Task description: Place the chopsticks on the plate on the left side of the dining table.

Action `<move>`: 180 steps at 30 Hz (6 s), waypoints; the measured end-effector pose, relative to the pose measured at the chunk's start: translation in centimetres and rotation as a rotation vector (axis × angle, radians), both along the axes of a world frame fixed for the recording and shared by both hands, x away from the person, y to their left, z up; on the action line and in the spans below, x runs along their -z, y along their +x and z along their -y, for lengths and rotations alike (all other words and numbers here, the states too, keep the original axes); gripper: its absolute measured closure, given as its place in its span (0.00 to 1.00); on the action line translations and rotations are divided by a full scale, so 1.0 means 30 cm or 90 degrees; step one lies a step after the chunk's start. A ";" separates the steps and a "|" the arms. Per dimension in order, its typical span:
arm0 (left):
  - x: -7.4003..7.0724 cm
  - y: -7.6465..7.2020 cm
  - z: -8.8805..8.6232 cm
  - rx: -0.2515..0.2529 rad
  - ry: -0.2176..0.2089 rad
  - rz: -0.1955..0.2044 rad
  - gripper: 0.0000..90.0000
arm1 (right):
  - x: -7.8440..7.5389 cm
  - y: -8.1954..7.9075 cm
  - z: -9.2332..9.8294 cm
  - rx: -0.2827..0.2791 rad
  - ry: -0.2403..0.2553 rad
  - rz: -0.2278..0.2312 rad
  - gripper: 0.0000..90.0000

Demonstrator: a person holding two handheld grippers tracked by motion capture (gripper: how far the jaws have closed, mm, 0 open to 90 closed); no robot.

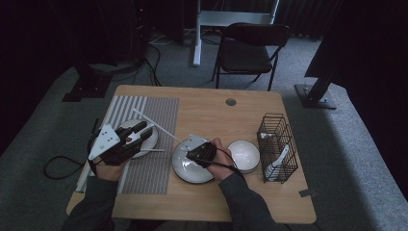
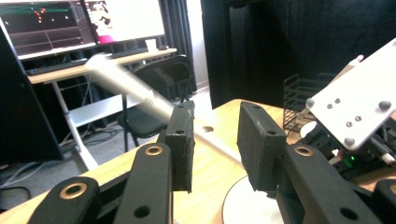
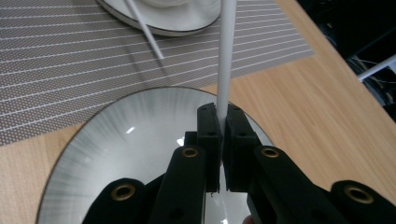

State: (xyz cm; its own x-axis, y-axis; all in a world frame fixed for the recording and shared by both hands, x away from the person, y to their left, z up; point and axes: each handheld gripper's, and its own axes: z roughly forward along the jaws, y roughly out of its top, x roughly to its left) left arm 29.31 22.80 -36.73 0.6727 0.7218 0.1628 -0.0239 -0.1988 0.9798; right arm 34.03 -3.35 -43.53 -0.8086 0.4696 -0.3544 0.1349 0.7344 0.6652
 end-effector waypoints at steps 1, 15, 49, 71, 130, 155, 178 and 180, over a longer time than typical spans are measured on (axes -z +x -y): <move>0.002 0.003 0.000 -0.004 0.004 -0.001 0.75 | 0.002 -0.001 -0.011 -0.006 -0.005 0.000 0.96; 0.067 0.012 -0.070 -0.077 0.023 -0.020 0.75 | 0.025 0.000 -0.122 -0.059 -0.041 -0.015 0.96; 0.311 0.041 -0.284 -0.210 -0.025 -0.139 0.74 | 0.123 0.068 -0.301 -0.149 -0.101 -0.046 0.97; 0.387 0.022 -0.304 -0.227 -0.022 -0.178 0.74 | 0.174 0.098 -0.353 -0.168 -0.164 -0.064 0.96; 0.473 0.059 -0.290 -0.234 0.007 -0.249 0.75 | 0.173 0.109 -0.355 -0.188 -0.174 -0.040 0.96; 0.481 0.071 -0.285 -0.238 0.017 -0.267 0.75 | 0.118 0.109 -0.281 -0.137 -0.094 -0.049 0.76; 0.478 0.085 -0.275 -0.232 0.019 -0.264 0.75 | 0.151 0.158 -0.283 -0.090 -0.091 -0.065 0.76; 0.478 0.085 -0.275 -0.232 0.019 -0.264 0.75 | 0.151 0.159 -0.282 -0.089 -0.091 -0.067 0.76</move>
State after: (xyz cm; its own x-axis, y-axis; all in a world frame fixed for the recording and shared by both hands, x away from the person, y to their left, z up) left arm 31.87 31.06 -51.08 0.3925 0.9189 -0.0389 0.4385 -0.1498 0.8862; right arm 38.80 5.12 -48.05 -0.8987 0.3008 -0.3193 0.0882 0.8370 0.5401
